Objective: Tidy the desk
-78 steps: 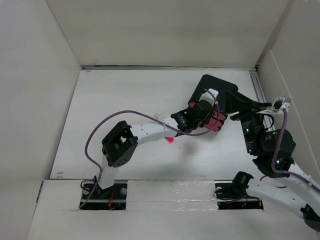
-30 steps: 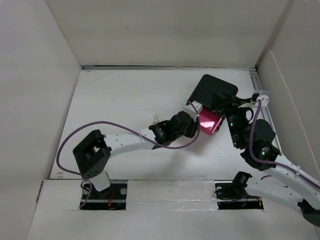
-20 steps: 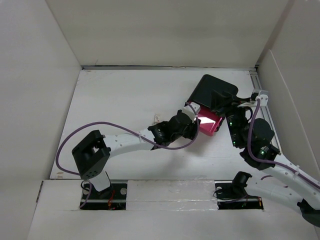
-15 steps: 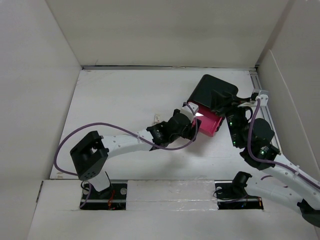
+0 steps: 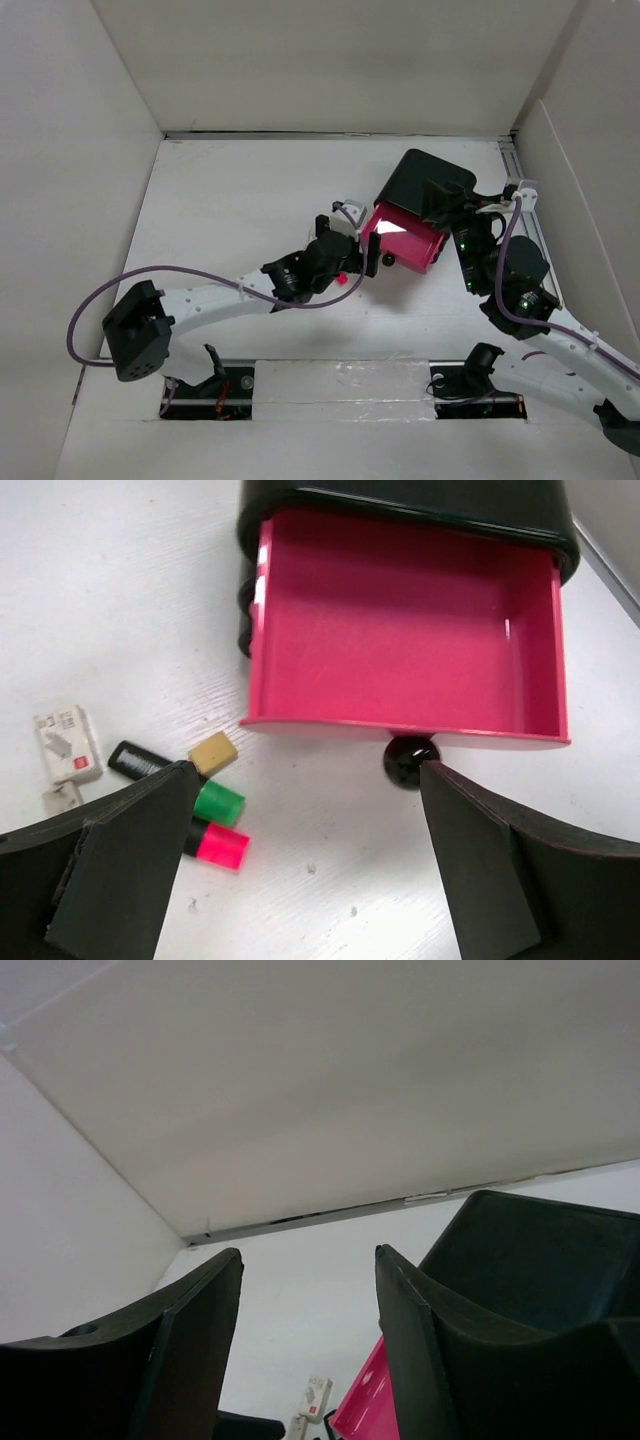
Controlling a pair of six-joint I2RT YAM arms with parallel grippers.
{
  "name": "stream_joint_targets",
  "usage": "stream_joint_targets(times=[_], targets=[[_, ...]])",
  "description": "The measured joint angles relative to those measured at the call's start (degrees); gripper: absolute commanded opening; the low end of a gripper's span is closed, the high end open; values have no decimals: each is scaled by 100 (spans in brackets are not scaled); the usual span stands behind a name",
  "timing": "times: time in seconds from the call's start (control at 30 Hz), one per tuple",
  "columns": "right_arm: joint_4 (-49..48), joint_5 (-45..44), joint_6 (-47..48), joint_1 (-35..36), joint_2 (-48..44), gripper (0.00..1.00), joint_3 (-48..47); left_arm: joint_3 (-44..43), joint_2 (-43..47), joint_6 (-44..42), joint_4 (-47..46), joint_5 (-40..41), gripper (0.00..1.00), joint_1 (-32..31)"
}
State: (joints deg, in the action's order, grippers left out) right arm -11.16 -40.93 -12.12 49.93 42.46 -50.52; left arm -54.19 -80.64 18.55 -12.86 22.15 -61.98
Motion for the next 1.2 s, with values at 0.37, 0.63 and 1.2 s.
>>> stream_joint_targets(times=[0.37,0.63,1.2], targets=[[-2,223,-175,0,35,100,17,994,551,1493,730,1143,99,435],[4,636,-553,-2,63,97,452,1480,463,2590,1482,1429,99,446],[2,1054,-739,-2,214,95,654,1255,-966,2695,1141,1154,96,1080]])
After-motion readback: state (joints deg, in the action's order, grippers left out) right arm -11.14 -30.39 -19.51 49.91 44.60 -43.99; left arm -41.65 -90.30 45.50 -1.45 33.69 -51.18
